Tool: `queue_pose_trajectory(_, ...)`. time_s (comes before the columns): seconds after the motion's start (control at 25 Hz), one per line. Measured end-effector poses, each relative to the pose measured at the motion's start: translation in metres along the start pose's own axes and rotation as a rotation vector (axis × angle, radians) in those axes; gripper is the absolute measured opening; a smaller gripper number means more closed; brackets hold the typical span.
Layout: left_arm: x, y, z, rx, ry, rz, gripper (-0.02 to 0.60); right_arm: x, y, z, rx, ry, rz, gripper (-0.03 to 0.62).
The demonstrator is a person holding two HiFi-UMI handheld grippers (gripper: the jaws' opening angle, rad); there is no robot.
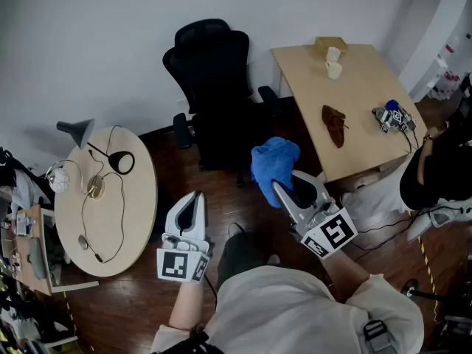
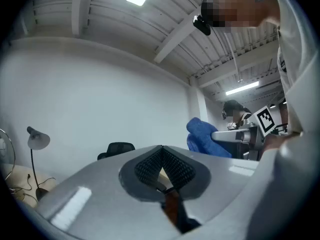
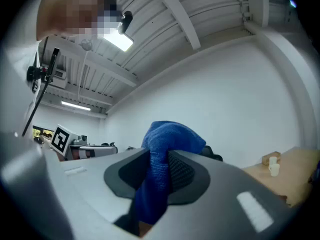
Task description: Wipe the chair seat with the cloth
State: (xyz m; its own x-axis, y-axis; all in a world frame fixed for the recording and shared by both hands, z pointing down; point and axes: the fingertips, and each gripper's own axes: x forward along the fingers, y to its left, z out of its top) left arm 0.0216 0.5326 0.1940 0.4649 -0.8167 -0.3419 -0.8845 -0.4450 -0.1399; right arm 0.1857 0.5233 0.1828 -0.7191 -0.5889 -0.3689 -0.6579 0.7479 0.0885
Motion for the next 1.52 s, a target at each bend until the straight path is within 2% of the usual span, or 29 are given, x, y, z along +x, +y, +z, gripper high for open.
queue_pose_trajectory(0.28, 0.104, 0.093, -0.051, -0.027, 0.003, -0.029, 0.008, 0.105, -0.089, -0.047, 0.004, 0.022, -0.053, 0.098)
queue_pose_trajectory(0.52, 0.203, 0.180, -0.039, -0.032, 0.001, -0.073, 0.008, 0.213, -0.155, -0.041, -0.007, 0.032, -0.068, 0.098)
queue_pose_trajectory(0.64, 0.252, 0.215, -0.041, -0.005, -0.009, -0.074, 0.008, 0.257, -0.199, -0.040, -0.013, 0.022, -0.095, 0.098)
queue_pose_trajectory(0.8, 0.327, 0.275, -0.084, -0.015, 0.046, -0.027, 0.008, 0.322, -0.272, -0.075, 0.032, 0.077, -0.122, 0.098)
queue_pose_trajectory(0.92, 0.361, 0.303, -0.143, -0.008, 0.147, -0.025, 0.008, 0.360, -0.320, -0.135, 0.081, 0.166, -0.115, 0.098)
queue_pose_trajectory(0.96, 0.370, 0.312, -0.167, -0.001, 0.171, -0.025, 0.009, 0.372, -0.337, -0.164, 0.101, 0.195, -0.114, 0.098)
queue_pose_trajectory(1.04, 0.405, 0.338, -0.211, -0.016, 0.128, 0.009, 0.009, 0.401, -0.379, -0.237, 0.147, 0.253, -0.115, 0.098)
queue_pose_trajectory(1.08, 0.423, 0.353, -0.238, -0.026, 0.119, 0.033, 0.012, 0.419, -0.404, -0.280, 0.176, 0.289, -0.111, 0.098)
queue_pose_trajectory(1.16, 0.443, 0.382, -0.297, -0.070, 0.162, 0.089, 0.014, 0.452, -0.437, -0.381, 0.248, 0.406, -0.090, 0.098)
queue_pose_trajectory(1.28, 0.426, 0.418, -0.383, -0.183, 0.283, 0.154, 0.015, 0.479, -0.430, -0.577, 0.384, 0.671, -0.048, 0.098)
queue_pose_trajectory(1.4, 0.414, 0.436, -0.460, -0.159, 0.300, 0.105, 0.015, 0.503, -0.412, -0.786, 0.499, 0.849, -0.039, 0.098)
queue_pose_trajectory(1.52, 0.392, 0.427, -0.513, -0.160, 0.283, 0.086, 0.015, 0.518, -0.378, -0.943, 0.584, 0.987, -0.017, 0.098)
